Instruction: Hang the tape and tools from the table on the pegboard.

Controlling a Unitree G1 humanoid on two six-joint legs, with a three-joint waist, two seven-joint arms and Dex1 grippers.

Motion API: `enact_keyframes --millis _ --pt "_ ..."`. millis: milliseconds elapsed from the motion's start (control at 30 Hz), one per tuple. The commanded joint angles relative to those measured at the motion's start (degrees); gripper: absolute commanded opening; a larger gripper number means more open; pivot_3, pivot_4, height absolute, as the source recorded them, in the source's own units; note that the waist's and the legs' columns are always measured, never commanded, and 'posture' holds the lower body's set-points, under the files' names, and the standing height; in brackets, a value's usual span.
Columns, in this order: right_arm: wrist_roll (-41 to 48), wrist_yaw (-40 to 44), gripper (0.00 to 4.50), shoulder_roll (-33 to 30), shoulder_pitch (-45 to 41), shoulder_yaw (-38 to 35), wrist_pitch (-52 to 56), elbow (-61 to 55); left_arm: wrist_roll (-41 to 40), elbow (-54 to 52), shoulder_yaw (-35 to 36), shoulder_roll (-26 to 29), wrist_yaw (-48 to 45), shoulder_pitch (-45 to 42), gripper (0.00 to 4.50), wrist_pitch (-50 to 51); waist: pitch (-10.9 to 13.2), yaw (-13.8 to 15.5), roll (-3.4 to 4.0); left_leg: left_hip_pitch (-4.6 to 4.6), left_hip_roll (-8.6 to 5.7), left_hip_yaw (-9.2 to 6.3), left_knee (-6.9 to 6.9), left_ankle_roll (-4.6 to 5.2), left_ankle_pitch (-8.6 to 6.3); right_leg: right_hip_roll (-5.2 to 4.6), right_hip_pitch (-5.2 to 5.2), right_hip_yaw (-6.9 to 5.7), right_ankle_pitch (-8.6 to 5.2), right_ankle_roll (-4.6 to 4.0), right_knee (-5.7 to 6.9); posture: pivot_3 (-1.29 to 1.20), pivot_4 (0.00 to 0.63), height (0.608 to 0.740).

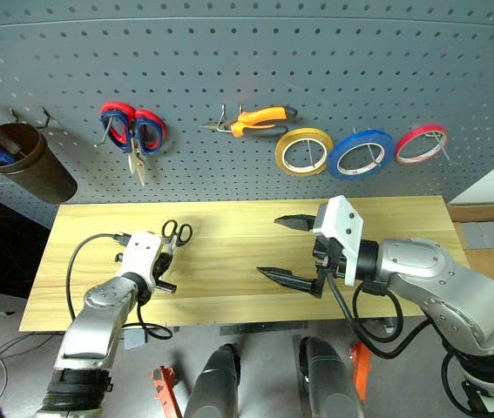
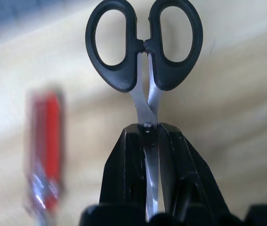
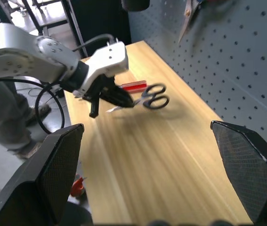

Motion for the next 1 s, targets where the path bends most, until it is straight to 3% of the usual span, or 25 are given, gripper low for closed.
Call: enact_keyframes --millis 33,233,533,800,1000 --pt "-1.5 0.4 4.50 0.5 -0.1 -1.4 -4.0 -0.7 -0.2 -5.7 3.3 0.1 -0.8 4.4 0.10 -11.0 0.0 0.0 0.00 -0.03 0.00 -0.02 0.00 0.00 -0.04 0.00 0.00 -0.02 0.00 0.00 -0.10 -0.08 0.349 0.740" --pt "-4.2 1.8 4.50 1.4 0.3 -1.0 -10.5 0.8 0.8 -12.5 7.6 -1.3 2.3 9.8 0.10 -17.7 0.0 0.1 0.00 -0.07 -0.01 -0.01 -0.03 0.08 -0.17 -0.04 0.01 -0.05 0.00 0.01 -0.26 -0.06 0.337 0.740" --pt "-4.5 5.7 4.50 0.9 -0.7 -1.9 -13.0 6.3 0.0 -22.7 13.0 -2.4 5.7 11.0 0.10 -17.2 0.0 0.4 0.00 -0.06 -0.04 0.03 0.07 0.08 -0.17 0.00 0.12 -0.17 0.01 0.03 -0.18 -0.01 0.307 0.740" --pt "-6.8 8.8 4.50 1.0 -2.4 -1.5 -16.7 11.8 -1.8 -26.9 14.7 -3.2 7.8 6.8 0.10 -12.4 -0.1 1.1 -0.04 -0.06 -0.05 0.03 0.11 0.06 -0.16 0.00 0.12 -0.19 0.01 0.03 -0.12 0.02 0.278 0.740" --pt "-8.2 10.0 4.50 1.3 -2.1 -1.0 -18.5 13.2 0.1 -28.2 12.8 -3.5 6.4 9.3 0.10 -15.1 -0.2 1.5 -0.09 -0.07 -0.06 0.04 0.11 0.05 -0.15 0.00 0.11 -0.19 0.01 0.03 -0.16 0.03 0.258 0.740"
